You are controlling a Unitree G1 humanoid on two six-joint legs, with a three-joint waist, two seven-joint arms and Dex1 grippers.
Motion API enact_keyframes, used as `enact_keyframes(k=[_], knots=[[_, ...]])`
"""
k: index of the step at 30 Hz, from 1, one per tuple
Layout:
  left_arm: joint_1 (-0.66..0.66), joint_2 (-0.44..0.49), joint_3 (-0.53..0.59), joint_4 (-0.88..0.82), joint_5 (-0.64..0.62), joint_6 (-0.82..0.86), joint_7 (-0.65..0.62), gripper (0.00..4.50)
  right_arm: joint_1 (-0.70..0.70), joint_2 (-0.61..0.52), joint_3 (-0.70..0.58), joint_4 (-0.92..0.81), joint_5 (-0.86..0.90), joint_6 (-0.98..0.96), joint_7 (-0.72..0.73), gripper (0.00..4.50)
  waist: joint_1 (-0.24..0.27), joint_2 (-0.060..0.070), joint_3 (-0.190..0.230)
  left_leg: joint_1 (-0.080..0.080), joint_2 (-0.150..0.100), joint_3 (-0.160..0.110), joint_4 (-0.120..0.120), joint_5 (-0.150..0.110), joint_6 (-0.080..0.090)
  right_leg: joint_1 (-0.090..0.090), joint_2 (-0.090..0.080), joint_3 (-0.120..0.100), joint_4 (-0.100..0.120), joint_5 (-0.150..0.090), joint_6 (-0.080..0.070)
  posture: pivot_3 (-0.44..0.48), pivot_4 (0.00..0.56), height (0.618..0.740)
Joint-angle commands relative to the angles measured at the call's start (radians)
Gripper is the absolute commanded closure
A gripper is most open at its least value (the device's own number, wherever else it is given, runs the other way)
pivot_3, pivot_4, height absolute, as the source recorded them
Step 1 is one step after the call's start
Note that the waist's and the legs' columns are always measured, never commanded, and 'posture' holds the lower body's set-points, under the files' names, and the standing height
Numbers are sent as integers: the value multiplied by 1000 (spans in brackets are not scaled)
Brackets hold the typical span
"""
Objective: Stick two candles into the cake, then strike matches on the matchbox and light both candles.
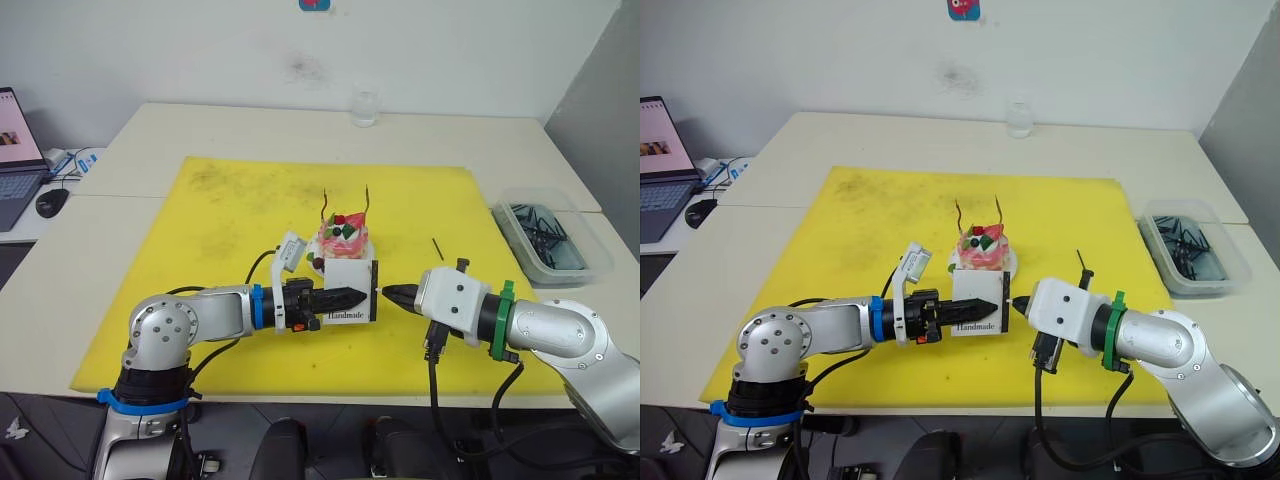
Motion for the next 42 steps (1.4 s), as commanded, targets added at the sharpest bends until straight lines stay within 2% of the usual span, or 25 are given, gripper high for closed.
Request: enact_keyframes(k=[1, 16, 33, 39, 42], knots=[[-16, -10, 3, -18, -35, -5, 2, 4500, 7, -17, 6, -15, -15, -30, 1, 4482, 0, 0, 0, 0, 0, 0, 0, 0, 0, 0, 0, 0, 0, 0, 0, 0, 150, 740], [-17, -9, -3, -17, -19, -9, 5, 4500, -13, -22, 18, 8, -33, -75, 5, 4482, 0, 0, 0, 0, 0, 0, 0, 0, 0, 0, 0, 0, 0, 0, 0, 0, 150, 740], [-22, -37, -19, -29, -26, -22, 10, 4500, -38, -5, 106, 46, -88, -119, 34, 4482, 0, 0, 0, 0, 0, 0, 0, 0, 0, 0, 0, 0, 0, 0, 0, 0, 150, 740], [-53, -60, -28, -32, 19, -59, -9, 4500, -34, -26, 178, 57, -106, -198, 112, 4482, 0, 0, 0, 0, 0, 0, 0, 0, 0, 0, 0, 0, 0, 0, 0, 0, 150, 740], [-182, 10, 45, 0, 58, -105, -41, 4500, 42, -125, 196, 77, -118, -331, 227, 4482, 6, -3, 2, 0, -1, 0, 0, 0, 0, 0, 0, -1, 0, 0, 0, 0, 150, 740]])
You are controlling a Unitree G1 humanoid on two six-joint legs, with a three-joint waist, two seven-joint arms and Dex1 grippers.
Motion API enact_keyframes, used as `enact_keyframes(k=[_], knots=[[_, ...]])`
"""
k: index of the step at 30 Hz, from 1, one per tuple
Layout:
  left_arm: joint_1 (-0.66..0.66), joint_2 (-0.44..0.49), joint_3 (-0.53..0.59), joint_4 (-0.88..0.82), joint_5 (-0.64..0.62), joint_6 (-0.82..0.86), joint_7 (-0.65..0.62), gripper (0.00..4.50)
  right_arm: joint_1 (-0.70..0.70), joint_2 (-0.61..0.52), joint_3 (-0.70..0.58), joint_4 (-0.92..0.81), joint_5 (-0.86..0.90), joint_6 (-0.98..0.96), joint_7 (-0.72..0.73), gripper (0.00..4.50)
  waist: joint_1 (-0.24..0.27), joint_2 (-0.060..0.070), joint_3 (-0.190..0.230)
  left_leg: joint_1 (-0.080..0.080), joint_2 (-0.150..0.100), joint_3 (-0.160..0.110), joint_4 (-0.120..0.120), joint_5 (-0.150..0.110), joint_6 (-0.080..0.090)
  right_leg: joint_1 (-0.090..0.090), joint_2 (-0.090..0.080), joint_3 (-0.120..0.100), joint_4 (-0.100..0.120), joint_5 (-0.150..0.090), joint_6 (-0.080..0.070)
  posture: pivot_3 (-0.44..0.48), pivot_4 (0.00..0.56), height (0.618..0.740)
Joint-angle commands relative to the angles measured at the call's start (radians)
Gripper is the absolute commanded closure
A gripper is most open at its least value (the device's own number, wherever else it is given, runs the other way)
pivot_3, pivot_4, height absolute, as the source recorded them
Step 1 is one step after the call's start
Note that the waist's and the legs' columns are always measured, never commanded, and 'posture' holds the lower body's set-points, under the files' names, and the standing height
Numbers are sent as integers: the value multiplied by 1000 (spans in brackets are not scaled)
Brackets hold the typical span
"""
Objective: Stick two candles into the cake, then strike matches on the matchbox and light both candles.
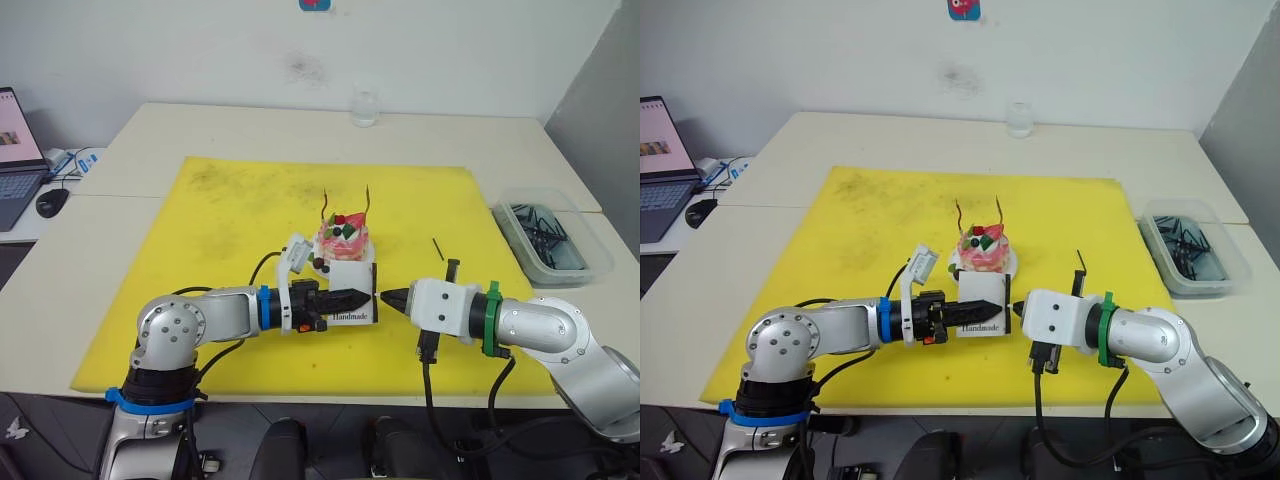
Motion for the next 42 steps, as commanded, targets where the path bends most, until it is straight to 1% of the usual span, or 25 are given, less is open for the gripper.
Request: enact_keyframes(k=[1, 2, 4, 7, 11, 13, 16, 18, 21, 25, 28, 30, 35, 42], knots=[[-174, 76, 104, -3, 10, -99, -73, 4500, 76, -81, 49, -16, 24, -154, 146, 4482, 8, -5, 3, -1, -1, 0, 0, 0, 0, 0, 1, -3, 0, 0, 0, 0, 150, 740], [-194, 113, 122, 0, 15, -101, -86, 4500, 87, -96, 23, -15, 38, -170, 159, 4482, 5, -5, 3, -2, -1, -1, 0, 0, 0, 0, 2, -5, 0, 0, -1, 0, 150, 740], [-221, 182, 154, 3, 13, -98, -105, 4500, 90, -112, -27, -5, 62, -192, 176, 4482, -9, -3, 3, 0, 0, 0, -1, 0, 0, 0, 2, -1, 0, -1, -1, 0, 150, 740], [-210, 241, 181, -31, -26, -70, -109, 4500, 71, -99, -79, 7, 92, -176, 172, 4482, -22, -3, 3, 2, 1, 2, -1, 0, 0, 0, 1, 1, 0, -1, -1, 0, 150, 740], [-65, 294, 219, -141, -183, -14, -72, 4500, 30, -49, -129, 13, 122, -100, 129, 4482, -25, -3, 3, 1, 2, 1, -1, 0, 0, 0, 0, 1, 0, -1, 0, 0, 150, 740], [9, 314, 228, -173, -226, -16, -52, 4500, 18, -29, -144, 12, 132, -67, 113, 4482, -23, -3, 3, 1, 2, 0, -1, 0, -1, 0, -1, 0, 0, -1, 0, 0, 150, 740], [131, 338, 223, -221, -241, -29, -40, 4500, -7, 0, -156, 11, 142, -23, 89, 4482, -22, -3, 3, 1, 2, 0, -1, 0, -1, 0, -2, 0, 1, -1, 0, 0, 150, 740], [172, 337, 211, -230, -230, -50, -31, 4500, -23, 10, -159, 12, 145, -5, 80, 4482, -22, -3, 3, 1, 2, 0, -1, 0, -1, 0, -2, 0, 1, -1, 0, 0, 150, 740], [206, 340, 180, -239, -171, -74, -48, 4500, -43, 14, -161, 15, 149, 9, 74, 4482, -15, -3, 3, 1, 1, 0, 0, 0, -1, 1, -3, 0, 1, -1, -1, 0, 150, 740], [261, 354, 141, -239, -88, -105, -95, 4500, -74, 24, -162, 19, 152, 23, 67, 4482, -13, -3, 3, 1, 1, 1, 0, 0, -1, 0, -3, 1, 0, -1, -2, 0, 150, 740], [316, 365, 100, -237, 0, -140, -142, 4500, -120, 51, -154, 25, 152, 45, 48, 4482, -14, -3, 3, 1, 1, 1, -1, 0, -1, 0, -3, 1, 0, -2, -2, 0, 150, 740], [338, 360, 83, -238, 29, -154, -161, 4500, -152, 73, -141, 29, 147, 60, 34, 4482, -14, -3, 3, 1, 2, 1, -2, 0, -1, -1, -2, 0, 0, -2, -2, 0, 150, 740], [353, 352, 55, -241, 77, -178, -198, 4500, -258, 148, -82, 59, 115, 89, -11, 4482, -14, -3, 3, 1, 2, 1, -2, 0, -1, -1, -2, 0, 1, -2, -2, 0, 150, 740], [326, 335, 29, -224, 115, -187, -224, 4500, -422, 283, 7, 185, 27, 68, -90, 4482, -15, -3, 3, 1, 2, 1, -1, 0, 0, -1, -2, 0, 1, -2, -2, 0, 150, 740]])
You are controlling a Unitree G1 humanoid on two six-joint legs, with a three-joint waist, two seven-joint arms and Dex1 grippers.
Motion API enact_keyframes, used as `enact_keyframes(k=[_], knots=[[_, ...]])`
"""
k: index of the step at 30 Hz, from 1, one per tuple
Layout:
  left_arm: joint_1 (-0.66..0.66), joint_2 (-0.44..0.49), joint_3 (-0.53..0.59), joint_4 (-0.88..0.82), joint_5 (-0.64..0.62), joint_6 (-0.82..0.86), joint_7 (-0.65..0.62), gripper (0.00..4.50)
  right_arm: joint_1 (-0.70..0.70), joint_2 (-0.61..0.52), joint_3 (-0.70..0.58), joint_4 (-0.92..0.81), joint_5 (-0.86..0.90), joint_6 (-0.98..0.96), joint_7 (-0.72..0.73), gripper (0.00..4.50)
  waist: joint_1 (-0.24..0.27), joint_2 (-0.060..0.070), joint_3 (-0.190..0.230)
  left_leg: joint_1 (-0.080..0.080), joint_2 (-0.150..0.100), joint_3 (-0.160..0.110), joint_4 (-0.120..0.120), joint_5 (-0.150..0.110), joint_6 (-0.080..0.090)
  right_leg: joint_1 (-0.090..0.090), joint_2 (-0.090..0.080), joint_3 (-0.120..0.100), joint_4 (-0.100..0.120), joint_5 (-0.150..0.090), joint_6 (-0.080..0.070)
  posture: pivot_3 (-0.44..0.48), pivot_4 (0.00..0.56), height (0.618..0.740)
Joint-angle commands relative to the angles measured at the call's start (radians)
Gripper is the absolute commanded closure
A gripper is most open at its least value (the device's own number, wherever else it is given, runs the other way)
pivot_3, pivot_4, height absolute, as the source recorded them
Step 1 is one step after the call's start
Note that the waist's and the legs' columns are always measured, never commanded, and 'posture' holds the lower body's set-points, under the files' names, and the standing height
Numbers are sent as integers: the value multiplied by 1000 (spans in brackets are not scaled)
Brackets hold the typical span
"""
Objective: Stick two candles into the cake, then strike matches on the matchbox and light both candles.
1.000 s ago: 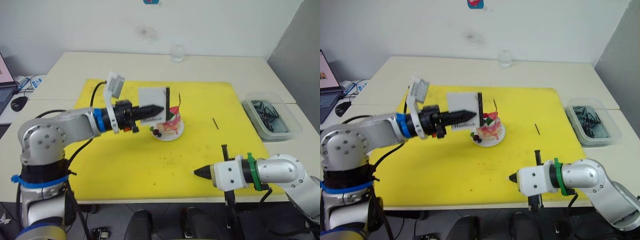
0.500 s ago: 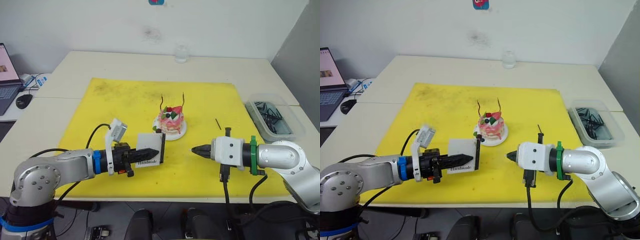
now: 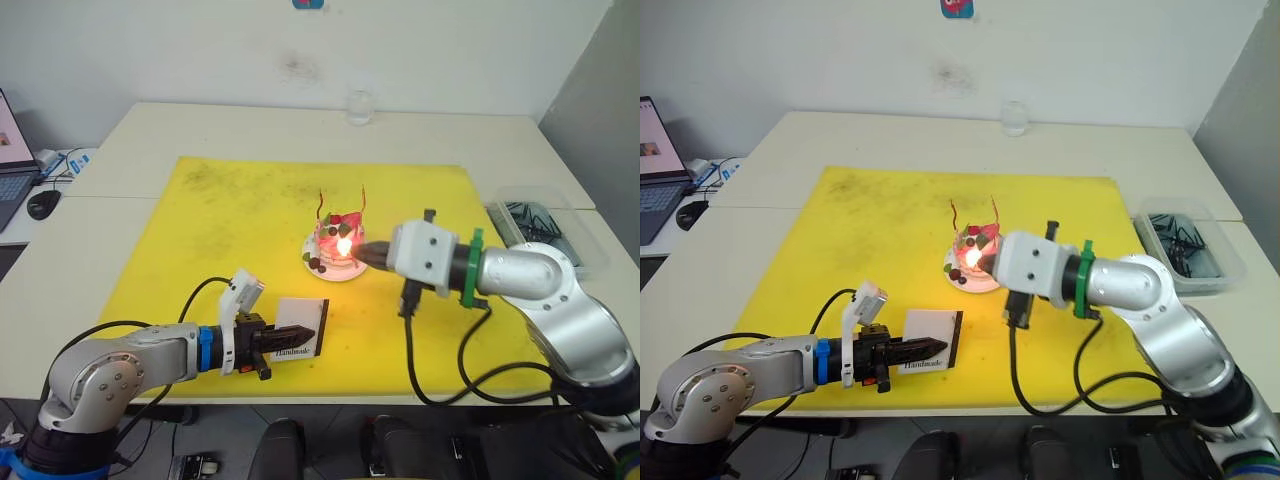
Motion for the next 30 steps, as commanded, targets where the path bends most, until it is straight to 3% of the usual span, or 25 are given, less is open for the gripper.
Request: enact_keyframes(k=[1, 18, 30], knots=[[-19, -9, -4, -8, 14, -22, -21, 4500, -61, 41, 18, 39, -46, -31, -43, 4482, 0, 0, 0, 0, 0, 0, 0, 0, 0, 0, 0, 0, 0, 0, 0, 0, 150, 740], [-33, -45, -17, -16, 39, -18, -28, 4500, -151, 177, 64, 266, -209, -179, -120, 4482, -5, 0, 0, 0, 0, 0, 0, 0, 0, 0, 0, 0, 0, 0, 0, 0, 150, 740], [-35, -49, -17, -18, 45, -18, -33, 4500, -149, 195, 64, 287, -242, -177, -91, 4482, -6, 0, 0, 0, 0, 0, 0, 0, 0, 0, 0, 0, 1, 0, 0, 0, 150, 740]])
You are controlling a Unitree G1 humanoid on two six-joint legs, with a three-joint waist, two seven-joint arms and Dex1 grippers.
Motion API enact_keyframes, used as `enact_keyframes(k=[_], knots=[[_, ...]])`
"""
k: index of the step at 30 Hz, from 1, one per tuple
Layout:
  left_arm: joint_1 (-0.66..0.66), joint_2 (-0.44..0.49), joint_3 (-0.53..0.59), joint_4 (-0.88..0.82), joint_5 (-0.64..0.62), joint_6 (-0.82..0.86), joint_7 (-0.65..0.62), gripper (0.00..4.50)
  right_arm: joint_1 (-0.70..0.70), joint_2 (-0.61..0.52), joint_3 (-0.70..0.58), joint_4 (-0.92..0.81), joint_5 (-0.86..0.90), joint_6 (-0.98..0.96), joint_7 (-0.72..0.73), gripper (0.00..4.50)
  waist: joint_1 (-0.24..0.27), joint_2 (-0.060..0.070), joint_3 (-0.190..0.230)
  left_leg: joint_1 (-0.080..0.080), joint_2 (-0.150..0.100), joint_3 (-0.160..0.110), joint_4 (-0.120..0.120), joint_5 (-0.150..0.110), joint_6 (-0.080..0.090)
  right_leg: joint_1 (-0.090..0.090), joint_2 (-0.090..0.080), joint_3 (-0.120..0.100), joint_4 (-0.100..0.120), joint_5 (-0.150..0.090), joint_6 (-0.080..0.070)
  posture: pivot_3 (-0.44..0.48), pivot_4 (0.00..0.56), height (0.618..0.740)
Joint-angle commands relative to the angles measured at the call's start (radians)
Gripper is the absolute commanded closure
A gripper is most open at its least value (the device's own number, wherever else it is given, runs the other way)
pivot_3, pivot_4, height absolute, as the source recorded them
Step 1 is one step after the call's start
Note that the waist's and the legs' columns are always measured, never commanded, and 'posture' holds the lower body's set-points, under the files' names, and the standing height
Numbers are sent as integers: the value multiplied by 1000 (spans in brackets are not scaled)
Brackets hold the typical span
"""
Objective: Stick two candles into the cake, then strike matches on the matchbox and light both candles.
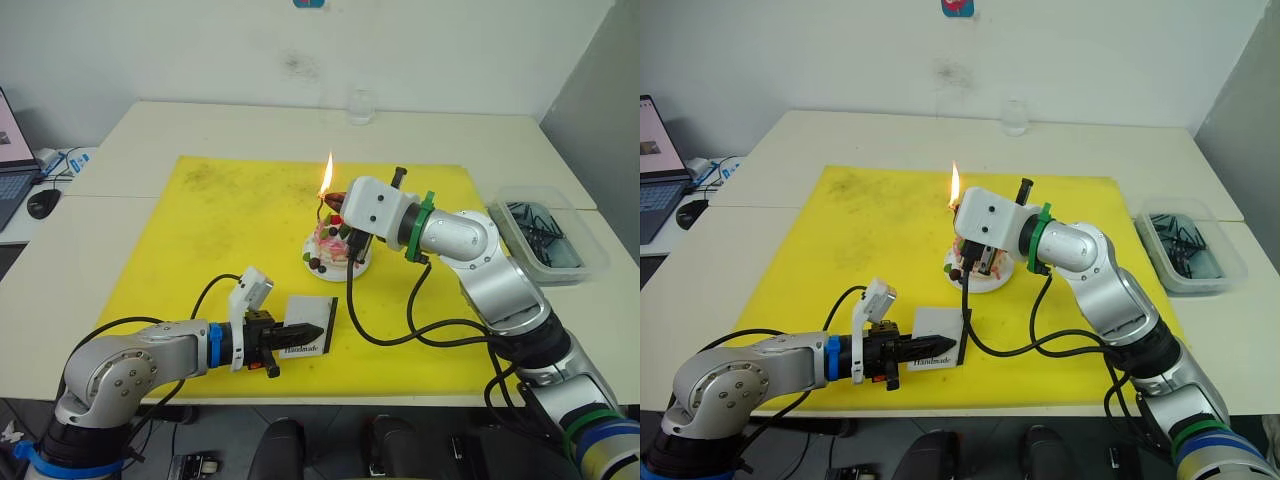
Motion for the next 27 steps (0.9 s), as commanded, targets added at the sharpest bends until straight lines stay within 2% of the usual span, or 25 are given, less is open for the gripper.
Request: enact_keyframes(k=[1, 27], knots=[[-10, -8, 1, -21, 2, -15, -9, 4500, -14, 7, -15, -23, -3, -3, 6, 4482, 0, 0, 0, 0, 0, 0, 0, 0, 0, 0, 0, 0, 0, 0, 0, 0, 150, 740], [-13, -23, -5, -22, 23, -12, -21, 4500, -13, 56, -31, 18, 2, 28, -3, 4482, -1, 0, 0, 0, 0, 0, 0, 0, 0, 0, 0, 0, 0, 0, 0, 0, 150, 740]])
